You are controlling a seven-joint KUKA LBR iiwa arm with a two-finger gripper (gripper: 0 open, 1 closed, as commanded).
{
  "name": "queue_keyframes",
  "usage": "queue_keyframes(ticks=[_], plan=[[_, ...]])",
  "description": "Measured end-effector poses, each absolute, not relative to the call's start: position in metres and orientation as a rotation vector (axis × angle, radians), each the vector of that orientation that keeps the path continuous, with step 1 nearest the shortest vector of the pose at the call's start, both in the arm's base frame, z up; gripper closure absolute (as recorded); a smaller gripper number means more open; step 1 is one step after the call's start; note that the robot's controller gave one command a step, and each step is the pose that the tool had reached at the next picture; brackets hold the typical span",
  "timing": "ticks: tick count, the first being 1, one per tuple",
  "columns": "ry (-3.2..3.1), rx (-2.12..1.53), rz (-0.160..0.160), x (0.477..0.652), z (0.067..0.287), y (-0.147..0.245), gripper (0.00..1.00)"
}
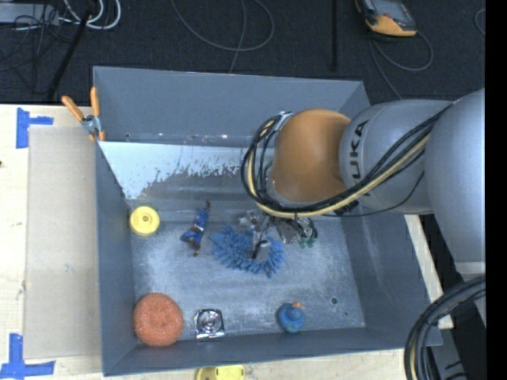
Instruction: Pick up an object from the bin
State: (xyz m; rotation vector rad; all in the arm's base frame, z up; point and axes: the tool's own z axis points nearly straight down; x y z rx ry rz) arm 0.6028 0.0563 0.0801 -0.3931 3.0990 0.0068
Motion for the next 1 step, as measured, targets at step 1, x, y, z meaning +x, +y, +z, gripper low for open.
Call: queue_keyframes(ticks=[1], plan=[[3.105, -0.394, 0.003, 0.6027, 0.0865, 0.0559, 1.0]])
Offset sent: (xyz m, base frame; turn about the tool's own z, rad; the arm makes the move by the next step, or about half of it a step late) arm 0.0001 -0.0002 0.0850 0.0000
